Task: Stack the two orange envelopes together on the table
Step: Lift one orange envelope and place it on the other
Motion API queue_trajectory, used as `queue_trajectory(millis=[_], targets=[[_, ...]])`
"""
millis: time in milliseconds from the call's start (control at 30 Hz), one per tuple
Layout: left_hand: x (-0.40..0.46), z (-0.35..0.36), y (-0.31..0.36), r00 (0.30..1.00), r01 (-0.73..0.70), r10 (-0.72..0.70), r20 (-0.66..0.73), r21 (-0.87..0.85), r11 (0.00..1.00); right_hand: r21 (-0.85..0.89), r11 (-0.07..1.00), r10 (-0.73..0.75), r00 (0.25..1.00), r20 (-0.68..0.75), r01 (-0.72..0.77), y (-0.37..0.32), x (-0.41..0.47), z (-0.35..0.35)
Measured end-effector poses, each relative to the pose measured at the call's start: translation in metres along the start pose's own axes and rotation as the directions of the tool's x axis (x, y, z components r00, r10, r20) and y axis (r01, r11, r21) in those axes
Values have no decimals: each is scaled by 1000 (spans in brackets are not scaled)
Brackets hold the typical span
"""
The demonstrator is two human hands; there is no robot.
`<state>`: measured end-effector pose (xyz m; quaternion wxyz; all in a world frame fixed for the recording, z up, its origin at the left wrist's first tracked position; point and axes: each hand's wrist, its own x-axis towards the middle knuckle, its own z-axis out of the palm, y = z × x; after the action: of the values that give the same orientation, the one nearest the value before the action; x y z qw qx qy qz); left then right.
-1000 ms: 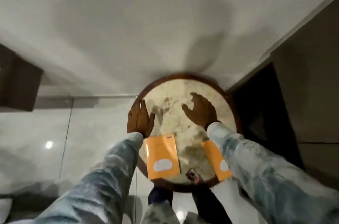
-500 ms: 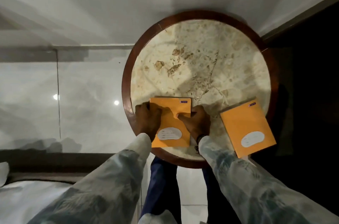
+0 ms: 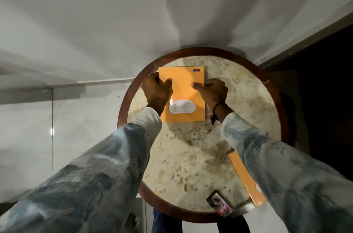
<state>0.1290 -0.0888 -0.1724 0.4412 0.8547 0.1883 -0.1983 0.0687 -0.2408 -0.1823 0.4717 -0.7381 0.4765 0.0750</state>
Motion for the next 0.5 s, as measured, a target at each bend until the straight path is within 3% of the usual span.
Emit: queue_trajectory(millis=[100, 167, 333, 500], targets=[[-8, 9, -9, 997, 4, 6, -78, 121, 993, 21, 1000, 2, 1000, 12, -2, 10, 8, -9], [-34, 15, -22, 995, 13, -2, -97, 109, 994, -16, 1000, -6, 1000, 10, 6, 25, -3, -30], [-157, 49, -57, 980, 115, -141, 138, 177, 978, -269, 963, -26, 1000, -2, 24, 83, -64, -113], [-271, 109, -76, 916, 248, -294, 272, 192, 950, -435, 886, 141, 987, -78, -161, 173, -101, -194]])
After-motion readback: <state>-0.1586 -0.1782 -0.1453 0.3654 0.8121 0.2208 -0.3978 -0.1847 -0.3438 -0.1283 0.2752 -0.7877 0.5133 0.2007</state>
